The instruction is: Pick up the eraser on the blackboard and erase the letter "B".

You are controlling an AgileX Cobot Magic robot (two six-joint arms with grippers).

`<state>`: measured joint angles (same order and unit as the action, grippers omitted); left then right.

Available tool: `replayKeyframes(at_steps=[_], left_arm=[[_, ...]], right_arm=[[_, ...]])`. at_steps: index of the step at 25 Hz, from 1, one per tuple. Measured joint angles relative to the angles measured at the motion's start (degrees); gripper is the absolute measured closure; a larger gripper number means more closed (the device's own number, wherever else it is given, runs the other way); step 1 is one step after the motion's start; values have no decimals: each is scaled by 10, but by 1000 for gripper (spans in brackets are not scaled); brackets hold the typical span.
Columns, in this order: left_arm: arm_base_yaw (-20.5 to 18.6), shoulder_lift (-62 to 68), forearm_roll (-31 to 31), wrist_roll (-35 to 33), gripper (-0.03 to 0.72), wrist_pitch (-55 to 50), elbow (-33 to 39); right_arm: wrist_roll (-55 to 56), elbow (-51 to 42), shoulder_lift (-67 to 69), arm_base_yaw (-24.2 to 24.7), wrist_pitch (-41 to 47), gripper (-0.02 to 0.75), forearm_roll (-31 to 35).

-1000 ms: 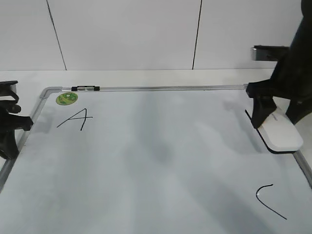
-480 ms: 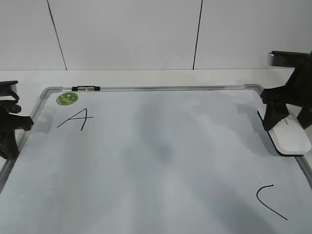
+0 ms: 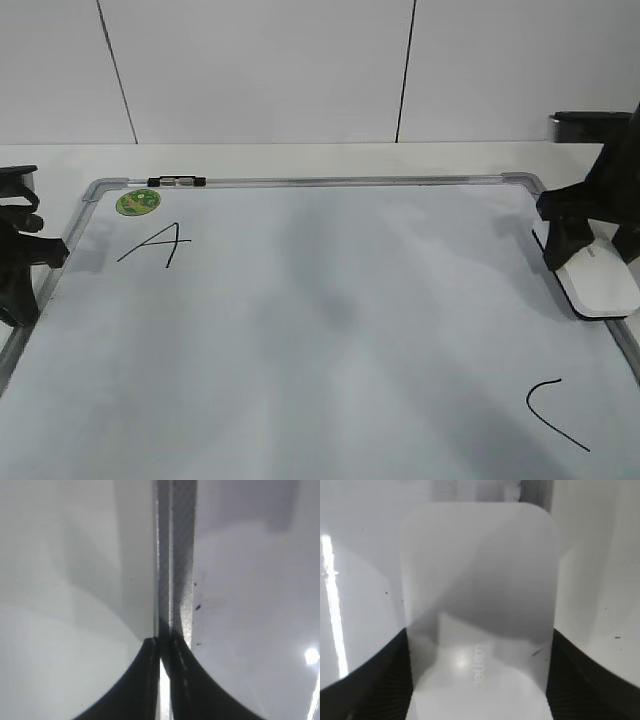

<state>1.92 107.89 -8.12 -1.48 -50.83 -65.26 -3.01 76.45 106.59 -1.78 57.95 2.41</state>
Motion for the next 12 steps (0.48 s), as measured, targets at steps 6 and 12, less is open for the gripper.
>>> replayKeyframes(at_steps=[6, 12], left_arm=[[0, 0, 0, 0, 659, 0, 0], [0, 0, 0, 0, 659, 0, 0]], right_arm=[[0, 0, 11, 0, -3, 206, 25], [-7, 0, 26, 0, -3, 206, 26]])
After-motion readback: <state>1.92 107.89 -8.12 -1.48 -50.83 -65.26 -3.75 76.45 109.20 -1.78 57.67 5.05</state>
